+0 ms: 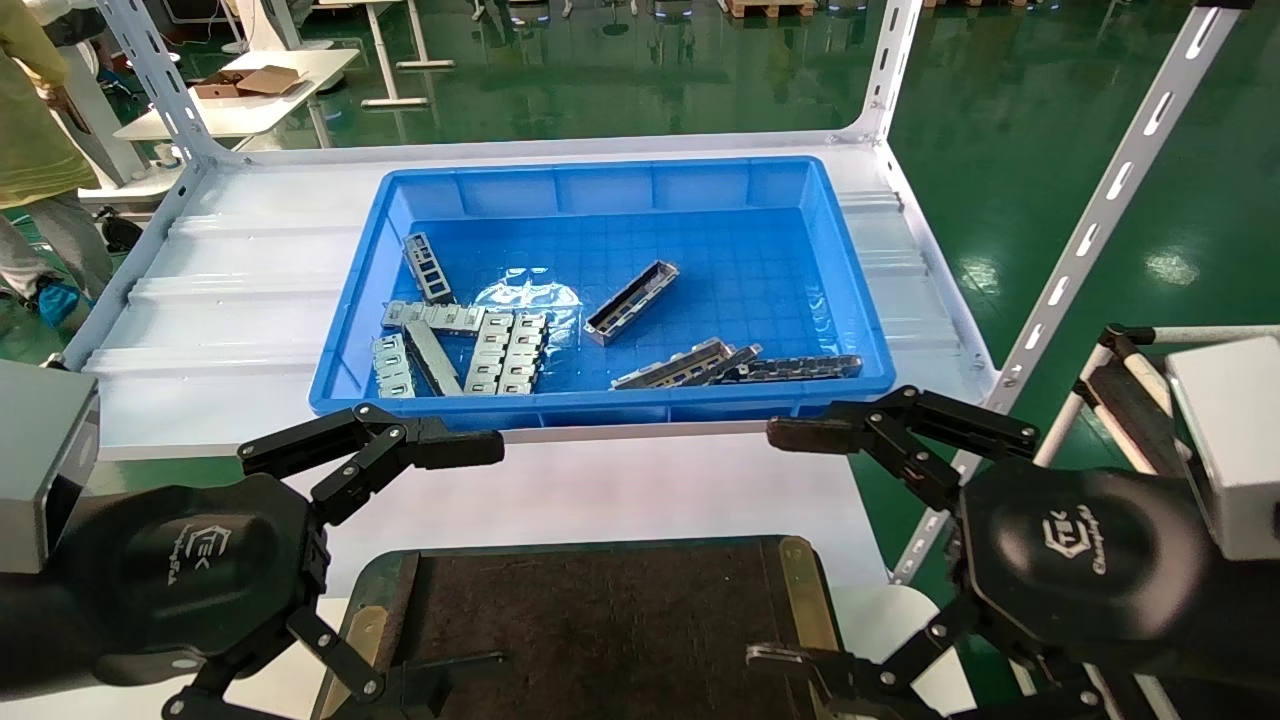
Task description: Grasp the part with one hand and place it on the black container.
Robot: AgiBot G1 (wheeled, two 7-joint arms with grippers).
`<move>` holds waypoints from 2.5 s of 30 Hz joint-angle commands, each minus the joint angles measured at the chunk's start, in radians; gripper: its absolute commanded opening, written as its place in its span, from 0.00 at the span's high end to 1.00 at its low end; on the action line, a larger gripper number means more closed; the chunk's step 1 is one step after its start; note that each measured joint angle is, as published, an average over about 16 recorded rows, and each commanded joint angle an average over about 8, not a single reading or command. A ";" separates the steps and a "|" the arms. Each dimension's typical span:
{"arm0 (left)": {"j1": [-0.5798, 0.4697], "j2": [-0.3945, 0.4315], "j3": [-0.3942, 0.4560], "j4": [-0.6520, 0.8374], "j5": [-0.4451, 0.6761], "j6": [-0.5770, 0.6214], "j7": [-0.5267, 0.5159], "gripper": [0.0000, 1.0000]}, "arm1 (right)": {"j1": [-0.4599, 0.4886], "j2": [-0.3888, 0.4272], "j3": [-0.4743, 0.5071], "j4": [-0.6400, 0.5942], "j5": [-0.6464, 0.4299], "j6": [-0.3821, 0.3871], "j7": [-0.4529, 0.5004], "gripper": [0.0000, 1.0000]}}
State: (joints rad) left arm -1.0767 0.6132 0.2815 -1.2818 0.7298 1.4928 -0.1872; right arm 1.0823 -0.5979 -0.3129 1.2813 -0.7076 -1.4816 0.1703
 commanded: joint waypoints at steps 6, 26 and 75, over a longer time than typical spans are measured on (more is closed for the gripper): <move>0.000 0.000 0.000 0.000 0.000 0.000 0.000 0.00 | 0.000 0.000 0.000 0.000 0.000 0.000 0.000 0.00; 0.000 0.000 0.000 0.000 0.000 0.000 0.000 0.00 | 0.000 0.000 0.000 0.000 0.000 0.000 0.000 0.00; -0.377 0.495 0.173 0.524 0.461 -0.477 0.161 0.00 | 0.001 0.000 -0.002 -0.001 0.001 0.000 -0.001 0.00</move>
State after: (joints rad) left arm -1.4498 1.1034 0.4487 -0.7572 1.1814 1.0169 -0.0204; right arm 1.0832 -0.5976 -0.3146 1.2804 -0.7067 -1.4816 0.1693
